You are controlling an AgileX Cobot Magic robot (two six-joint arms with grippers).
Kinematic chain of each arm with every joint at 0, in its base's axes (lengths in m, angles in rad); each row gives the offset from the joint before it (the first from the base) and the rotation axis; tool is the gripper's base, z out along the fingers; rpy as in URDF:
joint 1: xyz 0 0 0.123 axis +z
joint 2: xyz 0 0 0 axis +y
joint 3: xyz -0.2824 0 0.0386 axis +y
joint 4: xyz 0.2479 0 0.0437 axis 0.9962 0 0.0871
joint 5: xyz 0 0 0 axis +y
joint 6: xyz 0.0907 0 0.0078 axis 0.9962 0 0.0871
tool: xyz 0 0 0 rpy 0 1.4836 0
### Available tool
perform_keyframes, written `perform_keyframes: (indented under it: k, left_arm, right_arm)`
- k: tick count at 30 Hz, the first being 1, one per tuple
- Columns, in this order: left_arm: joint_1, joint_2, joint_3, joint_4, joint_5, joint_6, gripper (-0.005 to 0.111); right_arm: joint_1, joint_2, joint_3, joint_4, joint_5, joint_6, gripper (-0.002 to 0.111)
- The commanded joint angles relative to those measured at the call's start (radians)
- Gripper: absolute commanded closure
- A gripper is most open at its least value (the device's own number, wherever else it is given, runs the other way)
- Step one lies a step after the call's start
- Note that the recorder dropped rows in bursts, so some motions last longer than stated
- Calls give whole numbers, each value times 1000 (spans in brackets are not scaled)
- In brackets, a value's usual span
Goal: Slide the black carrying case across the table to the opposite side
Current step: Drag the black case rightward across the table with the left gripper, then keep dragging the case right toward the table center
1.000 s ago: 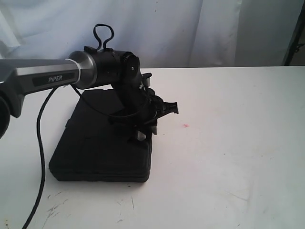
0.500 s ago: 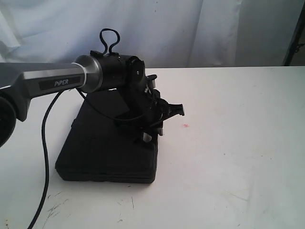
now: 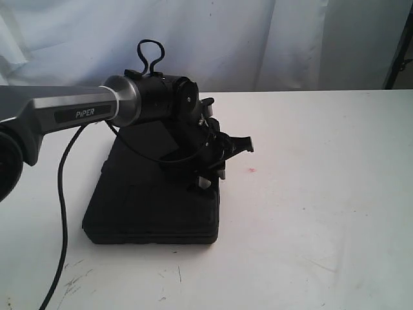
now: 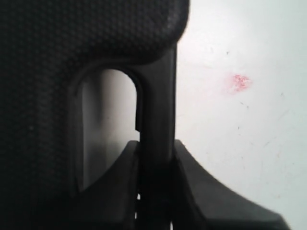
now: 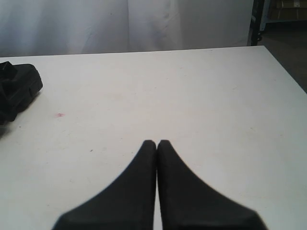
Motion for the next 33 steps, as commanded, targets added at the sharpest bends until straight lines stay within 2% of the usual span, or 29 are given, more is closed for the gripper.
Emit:
perform_keyframes:
  k: [1, 16, 33]
  left_arm:
    - [-21, -15, -13, -42, -70, -14, 107]
    - [-67, -15, -13, -30, -67, -14, 107]
    - [-81, 0, -13, -14, -208, -66, 107]
  right_arm:
    - [-7, -3, 3, 0, -12, -1, 108]
    - [-7, -3, 3, 0, -12, -1, 108]
    - [-7, -3, 3, 0, -12, -1, 108]
